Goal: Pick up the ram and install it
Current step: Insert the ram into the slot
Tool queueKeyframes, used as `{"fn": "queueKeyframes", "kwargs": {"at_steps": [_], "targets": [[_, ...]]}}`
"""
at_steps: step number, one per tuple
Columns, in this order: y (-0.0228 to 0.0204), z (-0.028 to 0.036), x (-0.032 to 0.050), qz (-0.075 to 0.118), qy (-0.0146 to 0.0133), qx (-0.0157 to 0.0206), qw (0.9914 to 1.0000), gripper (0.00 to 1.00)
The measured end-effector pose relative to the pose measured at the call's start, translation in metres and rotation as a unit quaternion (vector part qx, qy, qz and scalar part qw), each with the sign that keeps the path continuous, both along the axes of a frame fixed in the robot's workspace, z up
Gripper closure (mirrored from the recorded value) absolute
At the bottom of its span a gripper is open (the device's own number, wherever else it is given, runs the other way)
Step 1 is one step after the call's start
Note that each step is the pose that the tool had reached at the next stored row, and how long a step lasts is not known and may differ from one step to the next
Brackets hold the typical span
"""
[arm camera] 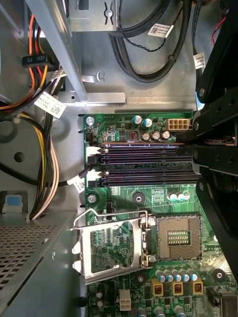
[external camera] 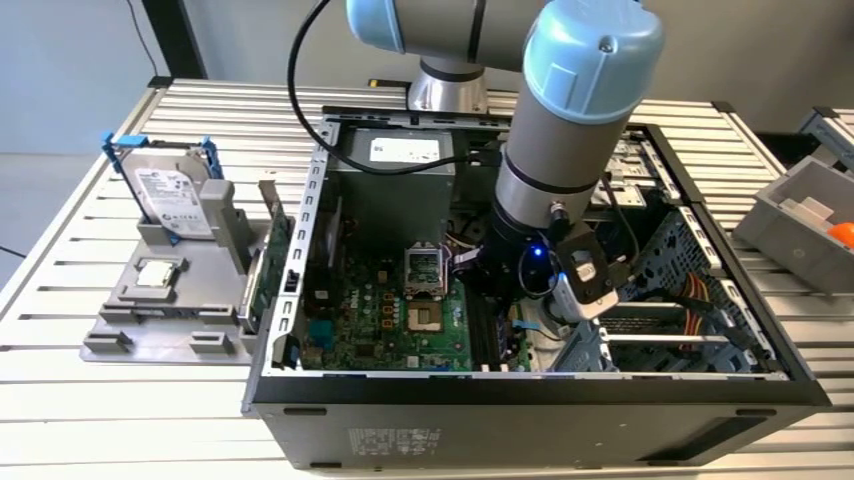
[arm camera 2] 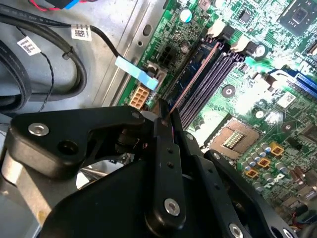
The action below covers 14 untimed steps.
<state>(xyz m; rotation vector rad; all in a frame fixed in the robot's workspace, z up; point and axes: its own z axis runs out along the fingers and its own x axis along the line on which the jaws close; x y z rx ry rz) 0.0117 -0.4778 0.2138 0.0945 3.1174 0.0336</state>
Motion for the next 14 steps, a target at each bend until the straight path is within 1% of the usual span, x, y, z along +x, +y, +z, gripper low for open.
{"fn": "queueKeyframes", "kwargs": {"at_steps": [3,4,8,10,14], "targets": [[0.0000,-0.0001,0.0000,0.000,-0.0002,0.0001,1.00000,1.00],[0.0000,-0.0001,0.0000,0.000,-0.0002,0.0002,1.00000,0.00],[0.0000,-0.0001,0.0000,0.000,-0.0003,0.0001,1.00000,0.00],[0.0000,0.0022,0.0000,0.000,-0.0003,0.0001,1.00000,0.00],[-0.0001,0.0186,-0.0001,0.000,-0.0003,0.0005,1.00000,0.00]]}}
